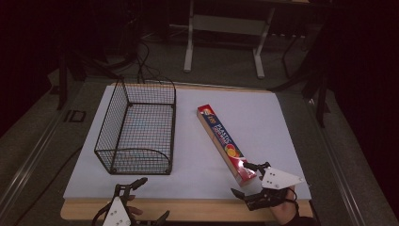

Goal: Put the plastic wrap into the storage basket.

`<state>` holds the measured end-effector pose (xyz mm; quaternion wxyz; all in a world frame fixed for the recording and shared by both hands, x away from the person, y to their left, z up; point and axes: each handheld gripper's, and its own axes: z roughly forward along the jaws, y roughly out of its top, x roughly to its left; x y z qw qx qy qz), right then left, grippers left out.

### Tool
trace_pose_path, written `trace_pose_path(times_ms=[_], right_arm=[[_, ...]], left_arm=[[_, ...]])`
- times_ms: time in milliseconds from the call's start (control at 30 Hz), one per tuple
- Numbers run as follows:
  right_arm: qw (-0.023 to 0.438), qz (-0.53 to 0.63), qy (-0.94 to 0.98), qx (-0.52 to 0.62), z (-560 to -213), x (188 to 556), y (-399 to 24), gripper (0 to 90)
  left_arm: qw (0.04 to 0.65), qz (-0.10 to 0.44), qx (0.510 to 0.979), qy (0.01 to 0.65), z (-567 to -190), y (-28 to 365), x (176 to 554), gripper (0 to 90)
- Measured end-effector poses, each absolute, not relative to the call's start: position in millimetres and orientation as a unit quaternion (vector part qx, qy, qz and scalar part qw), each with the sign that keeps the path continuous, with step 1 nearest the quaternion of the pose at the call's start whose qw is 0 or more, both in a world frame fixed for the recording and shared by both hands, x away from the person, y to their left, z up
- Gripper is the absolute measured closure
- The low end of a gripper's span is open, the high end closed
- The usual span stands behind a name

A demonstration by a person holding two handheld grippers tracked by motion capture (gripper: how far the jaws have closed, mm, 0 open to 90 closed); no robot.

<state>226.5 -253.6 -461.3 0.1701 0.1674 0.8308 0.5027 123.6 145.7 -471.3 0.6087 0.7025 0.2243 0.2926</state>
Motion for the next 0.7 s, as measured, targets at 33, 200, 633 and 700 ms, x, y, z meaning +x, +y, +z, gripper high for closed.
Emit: trace_pose_path(times_ms=[33, 200, 633, 700], right_arm=[[0.168, 0.504, 0.831, 0.166, -461.6, 226.7, -253.6, 12.6], [0.165, 0.503, 0.833, 0.161, -461.5, 226.3, -252.8, 12.6], [0.173, 0.496, 0.837, 0.152, -458.3, 224.3, -249.0, 12.5], [0.172, 0.499, 0.835, 0.157, -457.2, 224.8, -248.9, 12.5]], left_arm=[[0.609, 0.293, 0.702, 0.224, -471.3, 145.7, 123.6, 0.4], [0.609, 0.292, 0.704, 0.222, -471.3, 144.7, 123.3, 0.5], [0.605, 0.283, 0.713, 0.213, -475.7, 142.8, 118.5, 0.5], [0.604, 0.281, 0.715, 0.211, -476.4, 142.1, 117.6, 0.5]])
